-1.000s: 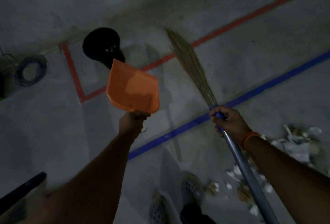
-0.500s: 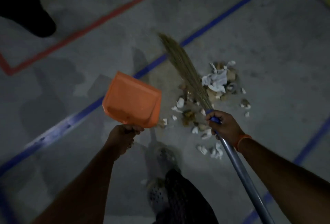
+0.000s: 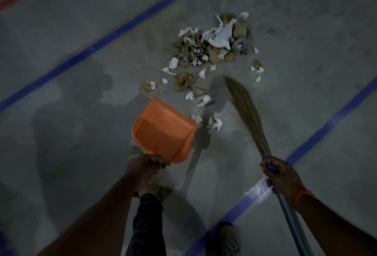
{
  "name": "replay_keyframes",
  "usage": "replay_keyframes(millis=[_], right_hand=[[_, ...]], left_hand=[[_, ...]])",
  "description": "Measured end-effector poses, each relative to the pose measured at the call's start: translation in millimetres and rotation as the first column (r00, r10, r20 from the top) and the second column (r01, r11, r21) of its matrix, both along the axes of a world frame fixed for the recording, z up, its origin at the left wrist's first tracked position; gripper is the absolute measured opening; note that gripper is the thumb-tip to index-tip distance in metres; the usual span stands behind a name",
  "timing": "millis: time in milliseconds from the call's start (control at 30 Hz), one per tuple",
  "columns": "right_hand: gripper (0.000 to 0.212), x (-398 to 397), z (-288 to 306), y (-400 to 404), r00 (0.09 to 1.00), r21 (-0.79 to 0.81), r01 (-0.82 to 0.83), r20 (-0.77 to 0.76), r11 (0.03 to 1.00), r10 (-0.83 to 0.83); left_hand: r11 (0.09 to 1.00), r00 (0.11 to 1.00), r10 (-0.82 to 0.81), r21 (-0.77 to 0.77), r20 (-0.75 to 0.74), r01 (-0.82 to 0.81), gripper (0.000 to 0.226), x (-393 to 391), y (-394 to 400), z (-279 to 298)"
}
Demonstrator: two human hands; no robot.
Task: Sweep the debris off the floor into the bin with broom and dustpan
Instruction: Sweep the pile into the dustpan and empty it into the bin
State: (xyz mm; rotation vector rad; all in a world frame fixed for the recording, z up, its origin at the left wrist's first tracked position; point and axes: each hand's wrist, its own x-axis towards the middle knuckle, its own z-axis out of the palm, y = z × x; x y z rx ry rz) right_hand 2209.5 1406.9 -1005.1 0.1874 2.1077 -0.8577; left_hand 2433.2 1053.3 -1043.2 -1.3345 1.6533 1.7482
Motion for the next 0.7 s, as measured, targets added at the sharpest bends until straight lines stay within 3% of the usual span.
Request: replay_keyframes(millis=[233,367,533,700], right_hand=[[0.015,71.7,-48.3,82.0,0.989,0.078,0.053,0.132,0.995,-0.063],[0.035,105.5,-70.1,52.2,0.992,0.036,-0.027,0.127,0.999,0.022],[0.014,83.6,-71.8,-21.6,0.995,-0.097,-0.006,0.094,0.995,0.015],[0.019,38.2,-57.8,-42.6,0.998,-0.116,-0.048,-0.046,0.992,0.043]], left_hand=[[0.996,0.994,0.093,0.011,0.063,-0.094,0.043,26.2,74.4,-27.0],[0.996,0.995,0.083,-0.037,0.053,-0.081,0.041,40.3,87.9,-28.1],[0.995,0.994,0.092,-0.041,0.054,-0.090,0.039,35.6,81.1,-22.8],[0.997,0.997,0.070,-0.037,0.021,-0.069,0.036,25.9,61.7,-13.8]])
